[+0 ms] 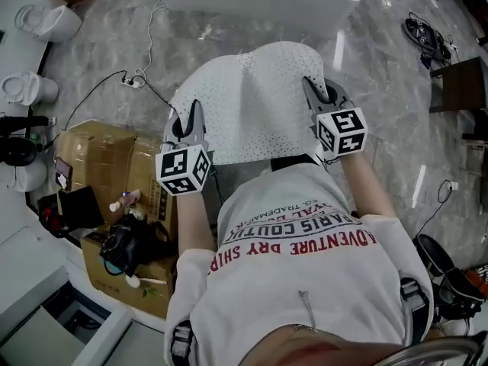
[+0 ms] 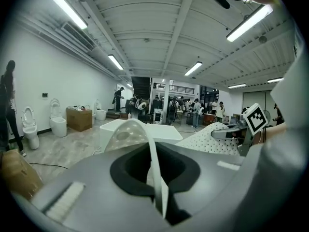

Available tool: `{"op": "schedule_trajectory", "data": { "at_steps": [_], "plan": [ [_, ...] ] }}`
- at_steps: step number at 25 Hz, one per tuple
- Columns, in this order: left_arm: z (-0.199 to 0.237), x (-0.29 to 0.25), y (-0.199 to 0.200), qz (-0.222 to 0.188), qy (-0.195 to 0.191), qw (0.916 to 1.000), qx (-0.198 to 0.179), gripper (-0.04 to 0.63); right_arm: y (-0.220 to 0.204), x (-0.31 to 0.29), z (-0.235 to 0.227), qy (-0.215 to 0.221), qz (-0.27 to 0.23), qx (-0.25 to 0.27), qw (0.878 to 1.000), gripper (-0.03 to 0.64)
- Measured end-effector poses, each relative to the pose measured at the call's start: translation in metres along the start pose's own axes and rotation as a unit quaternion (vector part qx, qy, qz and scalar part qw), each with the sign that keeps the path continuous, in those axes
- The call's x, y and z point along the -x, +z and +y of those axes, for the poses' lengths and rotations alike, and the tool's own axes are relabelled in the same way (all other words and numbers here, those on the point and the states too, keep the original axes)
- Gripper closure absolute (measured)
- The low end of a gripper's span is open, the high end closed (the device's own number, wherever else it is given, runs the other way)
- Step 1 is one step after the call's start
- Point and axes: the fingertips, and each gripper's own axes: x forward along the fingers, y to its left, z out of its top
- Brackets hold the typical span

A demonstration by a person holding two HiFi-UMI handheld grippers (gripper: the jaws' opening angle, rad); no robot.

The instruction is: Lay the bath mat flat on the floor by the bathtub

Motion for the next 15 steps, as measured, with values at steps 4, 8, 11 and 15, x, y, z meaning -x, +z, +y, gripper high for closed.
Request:
{"op": "schedule_trajectory", "data": {
  "at_steps": [4, 8, 11, 15],
  "plan": [
    [0.034, -0.029, -0.004, 0.013, 0.027, 0.9995, 0.01, 0.577, 0.002, -0.054, -0.004, 0.029, 0.008, -0.002, 1.0, 0.598],
    [0.066, -0.075, 0.003, 0.027, 0.042, 0.9985, 0.02, 0.577, 0.01, -0.12, -0.022, 0.054, 0.015, -0.003, 0.998, 0.598],
    [0.093, -0.12, 0.019, 0.038, 0.051, 0.9978, 0.017, 0.577, 0.02, -0.169, -0.046, 0.065, 0.022, 0.001, 0.998, 0.598],
    [0.123, -0.192, 0.042, 0.047, 0.055, 0.9969, 0.03, 0.577, 0.039, -0.232, -0.097, 0.067, 0.029, -0.029, 0.997, 0.598]
  ]
}}
